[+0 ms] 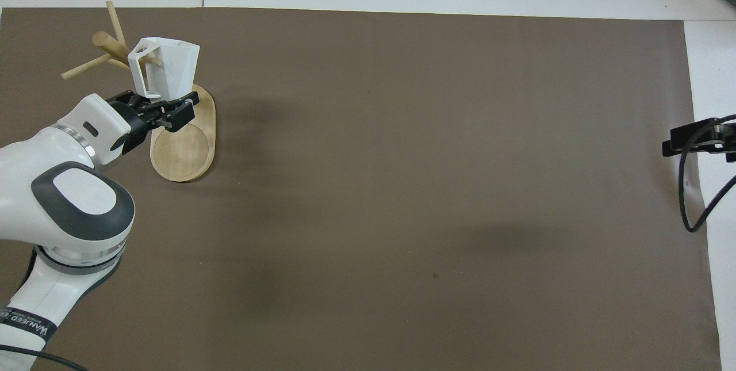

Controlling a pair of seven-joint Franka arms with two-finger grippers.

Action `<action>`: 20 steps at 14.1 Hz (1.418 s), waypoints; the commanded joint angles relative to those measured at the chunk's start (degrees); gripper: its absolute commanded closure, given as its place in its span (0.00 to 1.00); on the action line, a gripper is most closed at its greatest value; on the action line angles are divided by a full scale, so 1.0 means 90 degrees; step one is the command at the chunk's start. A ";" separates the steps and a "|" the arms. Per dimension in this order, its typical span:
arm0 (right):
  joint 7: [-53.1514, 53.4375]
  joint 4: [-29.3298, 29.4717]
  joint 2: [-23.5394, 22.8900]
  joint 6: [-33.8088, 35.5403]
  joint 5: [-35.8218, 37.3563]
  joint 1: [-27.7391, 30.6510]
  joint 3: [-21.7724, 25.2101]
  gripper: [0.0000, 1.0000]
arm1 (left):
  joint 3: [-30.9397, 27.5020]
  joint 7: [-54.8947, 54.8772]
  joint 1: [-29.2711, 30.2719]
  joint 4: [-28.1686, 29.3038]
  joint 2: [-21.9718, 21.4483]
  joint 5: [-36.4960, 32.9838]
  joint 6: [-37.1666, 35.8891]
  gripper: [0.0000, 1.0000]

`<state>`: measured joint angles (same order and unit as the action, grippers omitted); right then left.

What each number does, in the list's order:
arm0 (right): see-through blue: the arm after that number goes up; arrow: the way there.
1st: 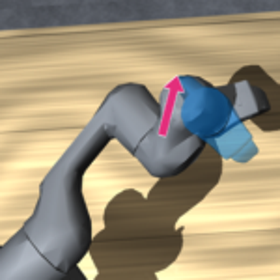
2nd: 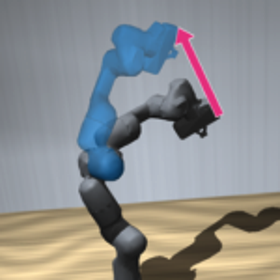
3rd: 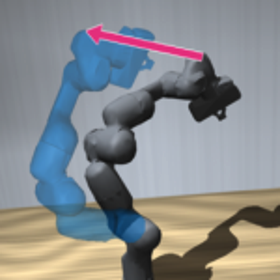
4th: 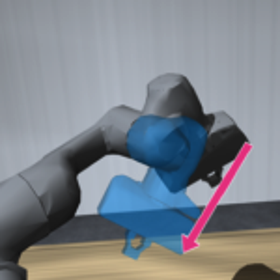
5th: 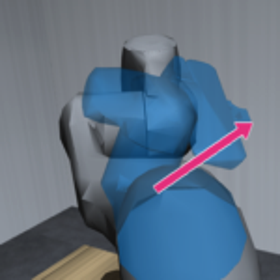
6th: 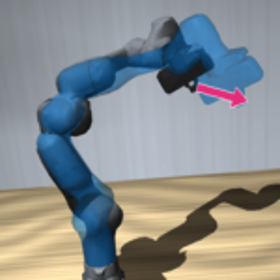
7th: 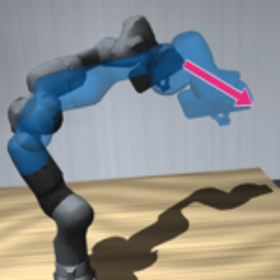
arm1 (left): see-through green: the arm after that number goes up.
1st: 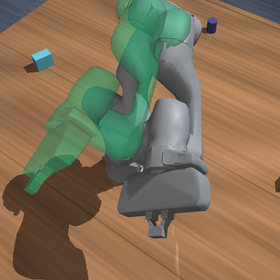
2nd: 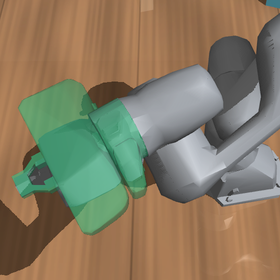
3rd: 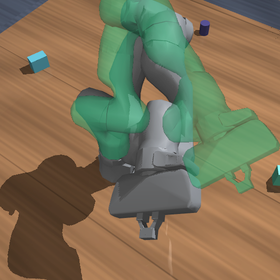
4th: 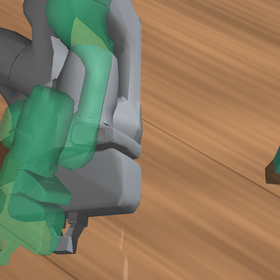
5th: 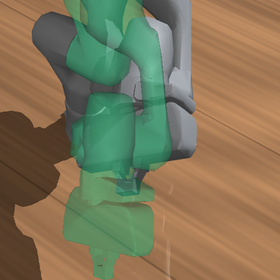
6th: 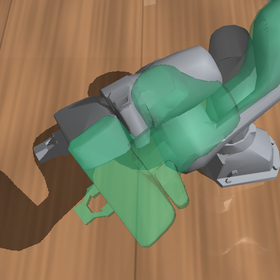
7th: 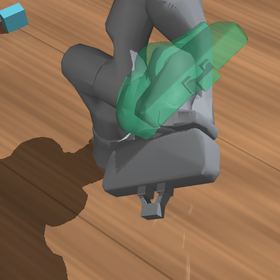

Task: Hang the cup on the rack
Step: 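Move the cup with the left gripper onto a rack peg by its handle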

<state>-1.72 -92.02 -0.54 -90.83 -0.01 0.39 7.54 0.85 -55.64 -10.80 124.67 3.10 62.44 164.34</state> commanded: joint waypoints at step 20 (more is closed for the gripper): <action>0.0230 -0.0147 0.0109 -0.0347 0.0255 0.0006 -0.0027 0.00 | 0.0023 0.0654 0.0087 -0.0112 0.0154 -0.0082 0.0041 0.00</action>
<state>-0.69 -92.03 -0.54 -92.90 1.74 0.35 7.39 0.70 -50.02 -10.72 124.64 3.84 62.35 164.35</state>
